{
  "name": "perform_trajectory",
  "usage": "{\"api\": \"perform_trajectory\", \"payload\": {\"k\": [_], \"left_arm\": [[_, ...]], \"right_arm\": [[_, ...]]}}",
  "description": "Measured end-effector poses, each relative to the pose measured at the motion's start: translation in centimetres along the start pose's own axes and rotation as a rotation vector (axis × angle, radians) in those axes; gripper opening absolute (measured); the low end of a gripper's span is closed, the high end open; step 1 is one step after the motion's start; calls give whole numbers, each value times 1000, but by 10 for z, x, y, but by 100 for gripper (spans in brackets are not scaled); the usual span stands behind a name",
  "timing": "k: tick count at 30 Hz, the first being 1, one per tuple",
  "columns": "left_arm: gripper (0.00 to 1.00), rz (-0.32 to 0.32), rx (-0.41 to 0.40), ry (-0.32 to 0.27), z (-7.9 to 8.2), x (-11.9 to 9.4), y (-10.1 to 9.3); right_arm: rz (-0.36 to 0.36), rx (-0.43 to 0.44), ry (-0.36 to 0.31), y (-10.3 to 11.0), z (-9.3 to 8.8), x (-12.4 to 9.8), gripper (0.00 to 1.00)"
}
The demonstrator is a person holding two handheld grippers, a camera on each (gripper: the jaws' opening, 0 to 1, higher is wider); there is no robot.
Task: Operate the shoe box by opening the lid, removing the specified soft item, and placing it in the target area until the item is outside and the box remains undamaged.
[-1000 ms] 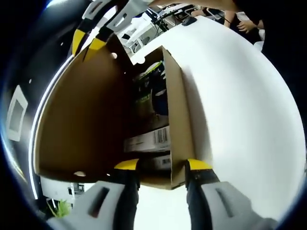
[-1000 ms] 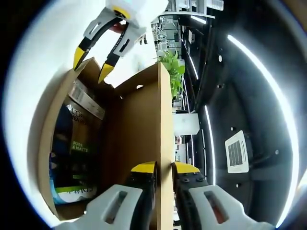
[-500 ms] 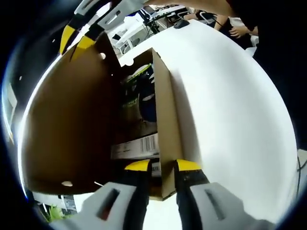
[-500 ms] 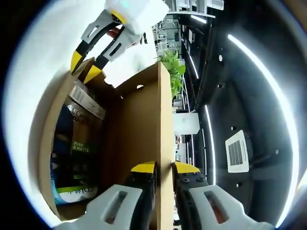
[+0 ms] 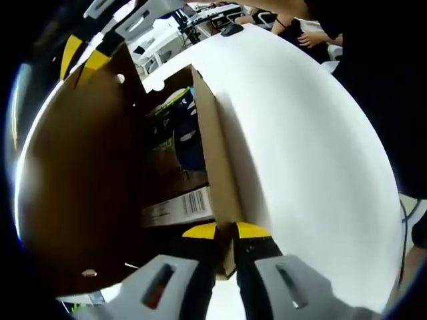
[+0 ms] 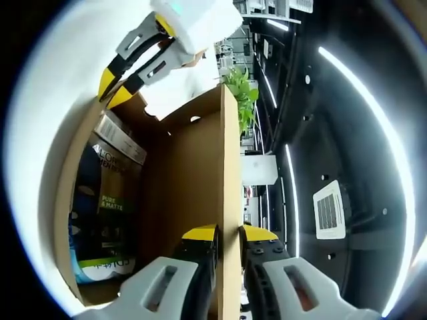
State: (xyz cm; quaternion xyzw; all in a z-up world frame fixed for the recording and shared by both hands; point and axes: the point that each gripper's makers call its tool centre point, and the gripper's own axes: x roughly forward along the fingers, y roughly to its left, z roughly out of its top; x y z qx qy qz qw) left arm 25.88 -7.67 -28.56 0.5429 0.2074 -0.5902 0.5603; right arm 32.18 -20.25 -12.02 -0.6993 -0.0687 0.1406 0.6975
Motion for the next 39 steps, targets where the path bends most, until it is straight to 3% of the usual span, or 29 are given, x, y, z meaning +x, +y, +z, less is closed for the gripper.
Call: {"api": "perform_trajectory", "payload": {"k": [7, 17, 39], "left_arm": [[7, -48, 53, 9, 0, 1, -1], [7, -75, 37, -6, 1, 2, -2], [7, -70, 32, -6, 0, 1, -3]], "right_arm": [[4, -3, 14, 0, -1, 0, 11], [-6, -14, 38, -2, -3, 2, 10], [-14, -30, 66, -12, -7, 16, 8]]}}
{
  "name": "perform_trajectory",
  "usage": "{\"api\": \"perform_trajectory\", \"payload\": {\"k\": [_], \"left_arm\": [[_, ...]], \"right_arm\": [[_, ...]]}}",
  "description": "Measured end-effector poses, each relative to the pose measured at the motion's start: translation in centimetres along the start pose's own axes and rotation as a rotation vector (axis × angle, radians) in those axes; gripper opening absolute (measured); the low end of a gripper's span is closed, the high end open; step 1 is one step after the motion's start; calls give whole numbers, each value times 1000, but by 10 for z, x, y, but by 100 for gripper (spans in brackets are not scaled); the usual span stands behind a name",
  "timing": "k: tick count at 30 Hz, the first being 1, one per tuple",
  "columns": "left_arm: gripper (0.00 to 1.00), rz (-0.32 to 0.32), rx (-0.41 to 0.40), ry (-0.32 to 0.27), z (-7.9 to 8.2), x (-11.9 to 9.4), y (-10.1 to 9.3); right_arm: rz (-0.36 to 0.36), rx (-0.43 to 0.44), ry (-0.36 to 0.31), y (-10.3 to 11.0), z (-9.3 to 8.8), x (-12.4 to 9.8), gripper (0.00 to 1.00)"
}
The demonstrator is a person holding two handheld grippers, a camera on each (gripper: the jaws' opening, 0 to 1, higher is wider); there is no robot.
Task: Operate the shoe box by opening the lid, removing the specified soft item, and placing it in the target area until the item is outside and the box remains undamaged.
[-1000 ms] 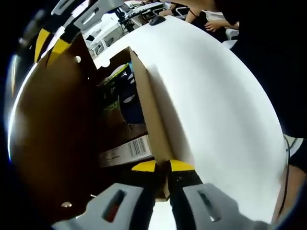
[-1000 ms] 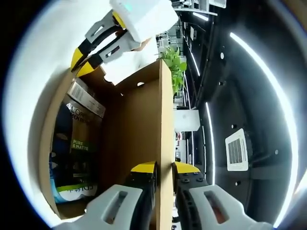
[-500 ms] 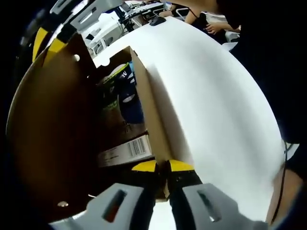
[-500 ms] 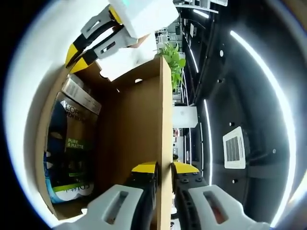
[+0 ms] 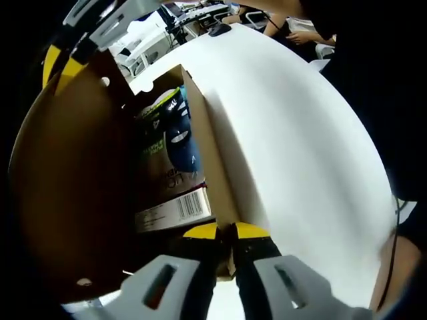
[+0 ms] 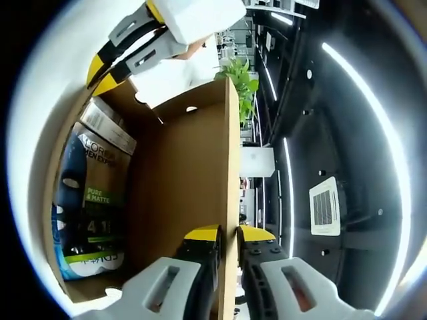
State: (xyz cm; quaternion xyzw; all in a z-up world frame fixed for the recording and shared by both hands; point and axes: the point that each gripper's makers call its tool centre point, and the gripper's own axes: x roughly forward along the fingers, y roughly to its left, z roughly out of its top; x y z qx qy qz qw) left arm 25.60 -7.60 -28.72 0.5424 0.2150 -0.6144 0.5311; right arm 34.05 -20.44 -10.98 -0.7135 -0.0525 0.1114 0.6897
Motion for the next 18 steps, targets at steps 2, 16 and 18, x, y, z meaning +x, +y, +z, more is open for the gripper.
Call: {"api": "perform_trajectory", "payload": {"k": [2, 16, 18], "left_arm": [[7, -1, -6, -3, 0, 0, 0], [7, -1, -18, -2, 0, 0, 0], [7, -1, -30, -1, 0, 0, 1]], "right_arm": [[5, -6, 3, -1, -1, 2, 8], [32, -12, 8, -5, -3, 10, 7], [38, -5, 6, -6, -2, 10, 6]]}}
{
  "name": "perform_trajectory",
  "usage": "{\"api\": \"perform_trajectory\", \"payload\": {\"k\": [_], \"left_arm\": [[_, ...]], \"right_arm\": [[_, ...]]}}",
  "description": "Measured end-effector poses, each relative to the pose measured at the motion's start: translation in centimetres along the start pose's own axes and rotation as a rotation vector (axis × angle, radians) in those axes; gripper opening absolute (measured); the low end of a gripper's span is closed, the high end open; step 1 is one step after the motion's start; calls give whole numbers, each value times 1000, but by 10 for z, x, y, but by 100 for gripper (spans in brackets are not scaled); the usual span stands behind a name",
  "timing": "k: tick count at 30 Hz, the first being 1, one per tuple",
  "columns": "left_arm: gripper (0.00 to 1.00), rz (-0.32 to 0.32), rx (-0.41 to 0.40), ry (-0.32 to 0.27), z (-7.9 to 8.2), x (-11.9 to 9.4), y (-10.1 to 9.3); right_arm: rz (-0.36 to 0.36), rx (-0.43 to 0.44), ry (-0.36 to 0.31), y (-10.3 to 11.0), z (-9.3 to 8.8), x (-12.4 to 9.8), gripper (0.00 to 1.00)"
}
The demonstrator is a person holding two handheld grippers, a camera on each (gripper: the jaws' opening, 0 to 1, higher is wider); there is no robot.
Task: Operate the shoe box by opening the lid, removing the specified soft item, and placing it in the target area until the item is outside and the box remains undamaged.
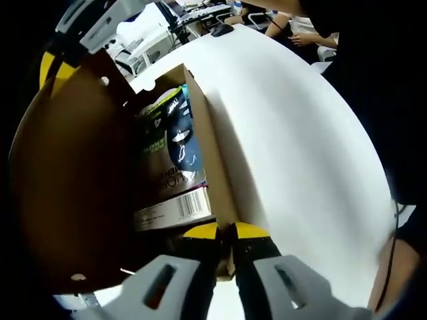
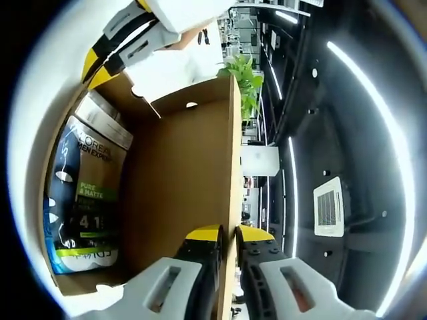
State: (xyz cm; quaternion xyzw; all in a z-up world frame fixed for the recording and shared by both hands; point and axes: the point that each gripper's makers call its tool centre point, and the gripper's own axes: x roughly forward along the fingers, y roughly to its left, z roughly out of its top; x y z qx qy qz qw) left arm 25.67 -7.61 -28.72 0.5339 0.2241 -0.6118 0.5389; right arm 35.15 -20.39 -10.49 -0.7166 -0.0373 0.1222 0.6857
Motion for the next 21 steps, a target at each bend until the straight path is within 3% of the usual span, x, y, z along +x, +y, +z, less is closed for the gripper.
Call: {"api": "perform_trajectory", "payload": {"k": [21], "left_arm": [[7, 0, -2, -8, 0, 1, 1]], "right_arm": [[60, 29, -17, -2, -4, 8, 6]]}}
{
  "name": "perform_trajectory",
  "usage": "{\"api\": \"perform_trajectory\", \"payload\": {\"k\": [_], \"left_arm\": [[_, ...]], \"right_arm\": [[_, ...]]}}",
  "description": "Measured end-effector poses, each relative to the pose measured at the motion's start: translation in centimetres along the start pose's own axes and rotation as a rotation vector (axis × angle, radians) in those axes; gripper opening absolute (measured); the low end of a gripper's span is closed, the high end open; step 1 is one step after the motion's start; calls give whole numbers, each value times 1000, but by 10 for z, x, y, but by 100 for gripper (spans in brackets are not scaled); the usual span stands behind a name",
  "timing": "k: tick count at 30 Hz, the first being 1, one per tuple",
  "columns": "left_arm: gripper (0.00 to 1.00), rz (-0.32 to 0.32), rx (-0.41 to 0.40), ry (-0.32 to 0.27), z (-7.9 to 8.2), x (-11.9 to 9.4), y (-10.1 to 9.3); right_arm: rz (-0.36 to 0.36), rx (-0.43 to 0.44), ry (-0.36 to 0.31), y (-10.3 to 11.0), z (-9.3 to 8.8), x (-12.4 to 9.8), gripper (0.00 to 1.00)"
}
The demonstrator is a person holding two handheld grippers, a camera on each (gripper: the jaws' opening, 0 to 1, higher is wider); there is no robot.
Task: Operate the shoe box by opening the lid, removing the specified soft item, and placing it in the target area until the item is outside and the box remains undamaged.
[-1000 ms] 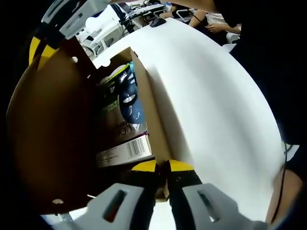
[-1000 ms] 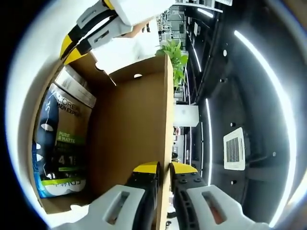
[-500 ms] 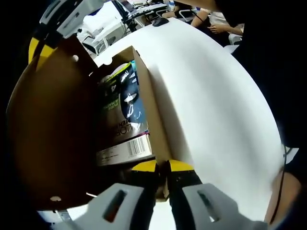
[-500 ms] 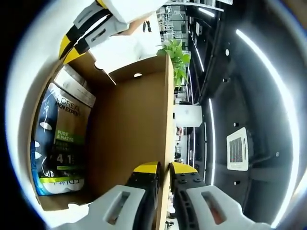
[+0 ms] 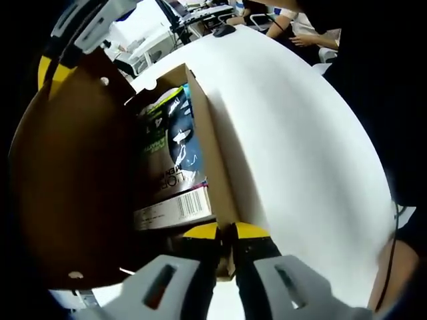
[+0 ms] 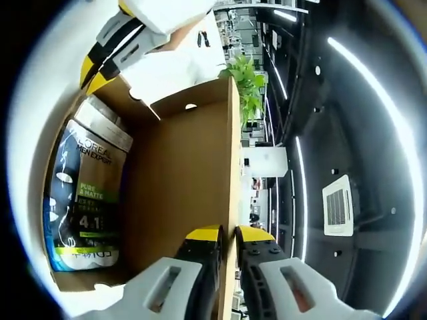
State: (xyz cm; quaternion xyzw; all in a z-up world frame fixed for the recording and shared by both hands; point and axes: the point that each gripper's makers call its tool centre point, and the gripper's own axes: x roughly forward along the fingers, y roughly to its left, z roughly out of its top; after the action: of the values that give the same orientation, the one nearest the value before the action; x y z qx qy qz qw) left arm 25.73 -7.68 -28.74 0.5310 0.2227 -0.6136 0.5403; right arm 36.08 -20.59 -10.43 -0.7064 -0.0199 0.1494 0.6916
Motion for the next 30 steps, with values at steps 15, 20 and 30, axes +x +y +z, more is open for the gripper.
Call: {"api": "perform_trajectory", "payload": {"k": [15, 20, 30], "left_arm": [[7, -1, 0, -3, 0, 0, -1], [7, 0, 6, 0, 0, 0, -1], [7, 1, 9, 1, 0, -1, -1]], "right_arm": [[19, -3, -4, 0, -1, 2, 6], [34, -21, 1, 1, 0, 2, 6], [73, -20, -10, 7, 0, 3, 6]]}}
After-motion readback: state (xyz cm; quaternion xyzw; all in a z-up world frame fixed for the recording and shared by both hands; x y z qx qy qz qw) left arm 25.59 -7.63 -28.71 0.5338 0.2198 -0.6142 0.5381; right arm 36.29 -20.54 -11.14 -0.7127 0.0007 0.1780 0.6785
